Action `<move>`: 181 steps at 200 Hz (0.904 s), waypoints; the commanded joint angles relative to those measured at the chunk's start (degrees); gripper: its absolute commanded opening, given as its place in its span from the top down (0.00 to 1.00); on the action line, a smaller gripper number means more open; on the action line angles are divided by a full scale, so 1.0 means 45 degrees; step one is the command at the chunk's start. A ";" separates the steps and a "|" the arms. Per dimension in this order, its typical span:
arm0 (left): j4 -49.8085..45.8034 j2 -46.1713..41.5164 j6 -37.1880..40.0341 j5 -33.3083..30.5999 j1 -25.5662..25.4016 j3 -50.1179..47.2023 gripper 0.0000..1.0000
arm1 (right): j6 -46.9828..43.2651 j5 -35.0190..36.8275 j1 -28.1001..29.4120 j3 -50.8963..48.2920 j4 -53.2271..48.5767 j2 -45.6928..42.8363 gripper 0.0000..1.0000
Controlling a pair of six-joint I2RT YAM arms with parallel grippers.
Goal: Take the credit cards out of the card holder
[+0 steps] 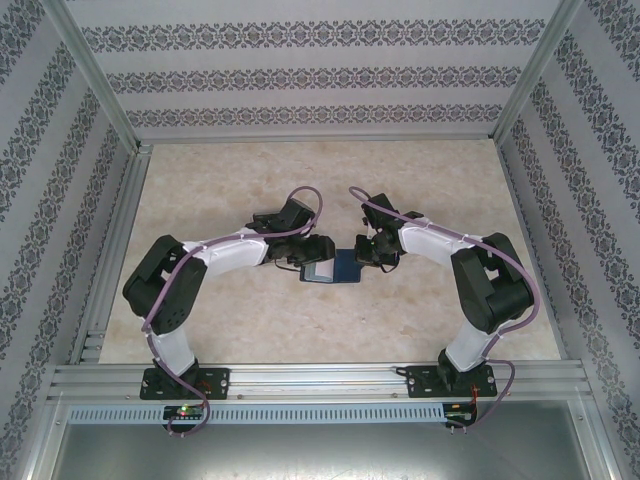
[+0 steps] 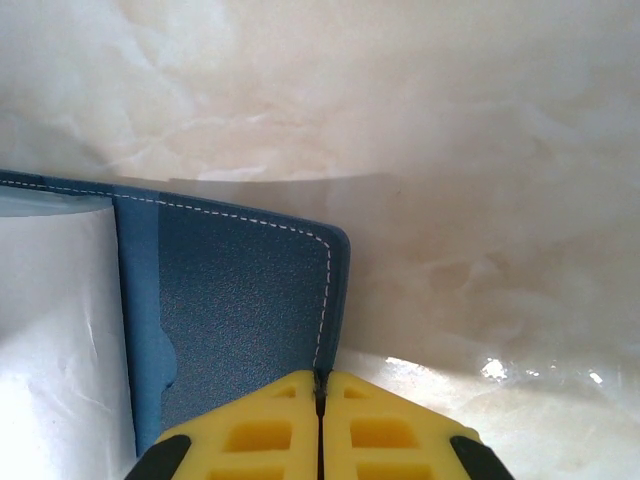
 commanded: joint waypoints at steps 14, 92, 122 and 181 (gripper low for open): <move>-0.1152 0.0024 0.0289 -0.0948 0.0038 -0.0236 0.44 | 0.0089 0.0096 -0.0022 -0.0302 0.0034 -0.0006 1.00; -0.0797 0.0893 0.0170 -0.0137 0.0018 -0.0036 0.44 | 0.0083 0.0072 0.0037 -0.0226 0.0015 0.0023 1.00; -0.0136 0.0813 0.0136 0.0445 -0.0001 -0.0209 0.44 | 0.0084 0.0049 0.0056 -0.0216 0.0023 0.0054 1.00; -0.0581 0.0298 0.0412 -0.0059 -0.0001 -0.0115 0.44 | 0.0123 0.0027 0.0105 -0.0176 0.0031 0.0150 1.00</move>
